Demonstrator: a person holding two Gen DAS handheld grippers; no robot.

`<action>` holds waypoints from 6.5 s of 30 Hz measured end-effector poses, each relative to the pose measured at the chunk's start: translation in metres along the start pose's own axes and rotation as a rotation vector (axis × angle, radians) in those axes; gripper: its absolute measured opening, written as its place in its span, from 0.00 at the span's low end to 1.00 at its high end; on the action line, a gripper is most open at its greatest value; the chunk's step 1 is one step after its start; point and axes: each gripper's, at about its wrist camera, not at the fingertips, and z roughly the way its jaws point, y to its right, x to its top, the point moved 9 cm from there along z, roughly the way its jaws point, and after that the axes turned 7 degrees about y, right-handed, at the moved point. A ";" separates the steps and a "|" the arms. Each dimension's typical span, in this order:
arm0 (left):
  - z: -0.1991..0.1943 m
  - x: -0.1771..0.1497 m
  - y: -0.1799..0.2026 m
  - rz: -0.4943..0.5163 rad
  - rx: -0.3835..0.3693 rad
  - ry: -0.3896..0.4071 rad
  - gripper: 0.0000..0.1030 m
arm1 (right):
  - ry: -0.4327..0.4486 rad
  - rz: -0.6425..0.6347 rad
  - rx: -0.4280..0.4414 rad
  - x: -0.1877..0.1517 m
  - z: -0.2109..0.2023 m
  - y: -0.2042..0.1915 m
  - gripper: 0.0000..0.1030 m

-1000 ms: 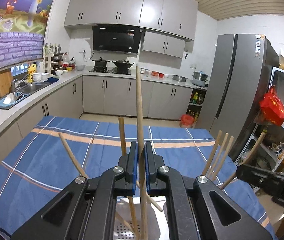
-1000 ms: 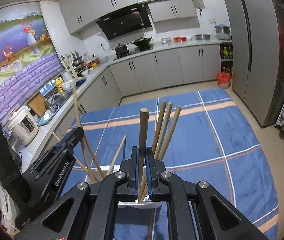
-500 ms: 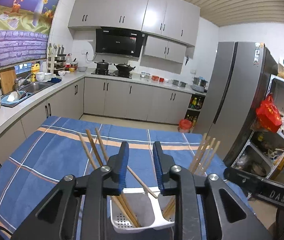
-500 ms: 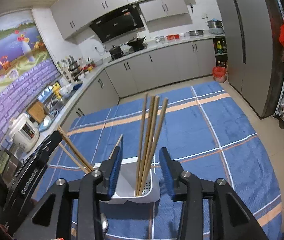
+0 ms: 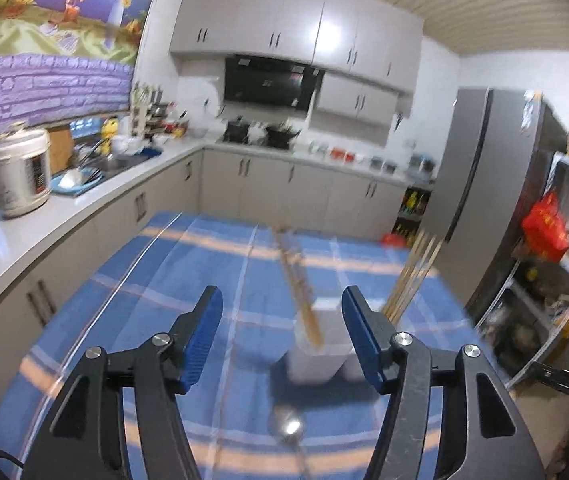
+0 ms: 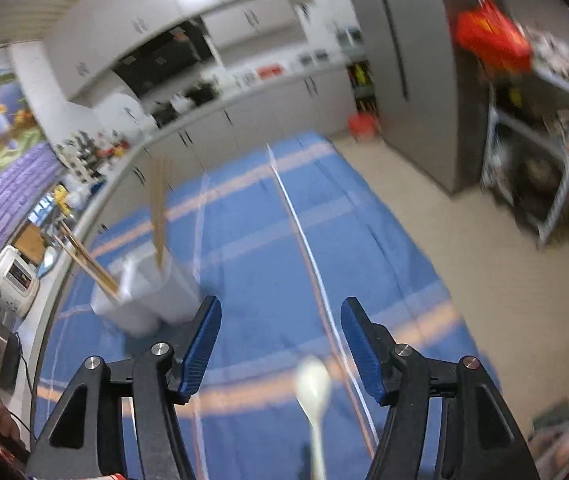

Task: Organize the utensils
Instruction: 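Move the left tool to the metal spoon while the right tool approaches the white plastic spoon, then close the left tool on the metal spoon while the right tool grasps the white spoon handle, then lift the metal spoon with the left tool while the right tool lifts the white spoon, then carry both held spoons upright over the white holder and lower them into its compartments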

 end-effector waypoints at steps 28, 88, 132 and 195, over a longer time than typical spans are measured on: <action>0.098 -0.184 0.040 0.038 -0.078 -0.643 0.59 | -0.309 -0.261 -0.155 -0.098 0.075 0.003 0.51; 0.045 -0.177 0.020 -0.027 -0.269 -0.576 0.03 | -0.302 -0.222 0.130 -0.119 0.072 -0.103 0.03; 0.038 -0.198 0.008 -0.149 -0.291 -0.631 0.09 | -0.494 -0.475 0.111 -0.131 0.125 -0.187 0.41; 0.046 -0.114 0.034 0.001 -0.292 -0.432 0.03 | -0.257 -0.025 0.058 -0.056 0.150 -0.086 0.34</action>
